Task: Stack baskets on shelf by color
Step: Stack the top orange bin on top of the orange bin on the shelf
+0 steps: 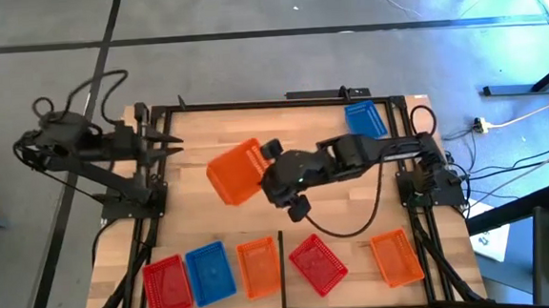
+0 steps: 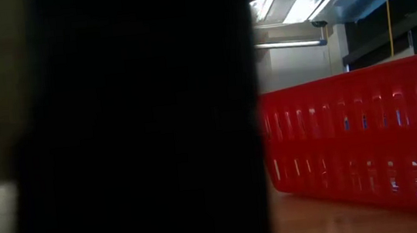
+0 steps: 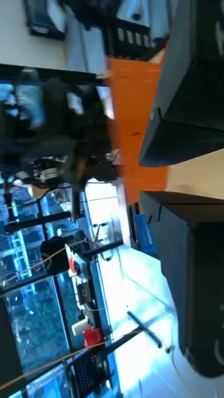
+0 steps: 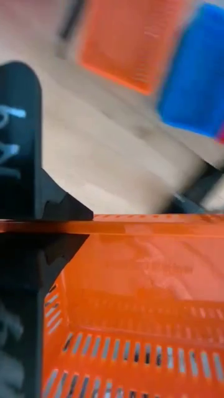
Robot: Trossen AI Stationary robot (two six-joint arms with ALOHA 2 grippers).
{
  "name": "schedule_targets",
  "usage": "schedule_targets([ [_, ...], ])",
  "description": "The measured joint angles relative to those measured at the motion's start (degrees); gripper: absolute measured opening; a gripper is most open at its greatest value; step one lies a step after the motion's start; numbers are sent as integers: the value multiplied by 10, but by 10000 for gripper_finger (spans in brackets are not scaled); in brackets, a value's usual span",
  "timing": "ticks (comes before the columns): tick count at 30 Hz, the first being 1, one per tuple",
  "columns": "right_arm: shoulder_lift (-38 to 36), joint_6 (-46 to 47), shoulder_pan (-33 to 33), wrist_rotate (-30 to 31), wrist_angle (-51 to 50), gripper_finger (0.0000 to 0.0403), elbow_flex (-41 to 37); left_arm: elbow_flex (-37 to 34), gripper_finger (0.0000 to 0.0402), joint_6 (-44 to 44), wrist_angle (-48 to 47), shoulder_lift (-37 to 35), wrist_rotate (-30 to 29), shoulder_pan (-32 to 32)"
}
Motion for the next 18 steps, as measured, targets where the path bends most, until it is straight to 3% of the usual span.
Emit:
schedule_targets([
  [5, 23, -139, -1, -20, -38, 0, 0, 0, 69, -9, -6, -20, 3, 0],
  [12, 32, -408, 0, -177, -42, 0, 0, 0, 69, -9, -5, -27, 2, 0],
  [18, 35, -533, -1, -224, -55, 0, 1, 0, 69, -10, -5, -27, 2, 0],
])
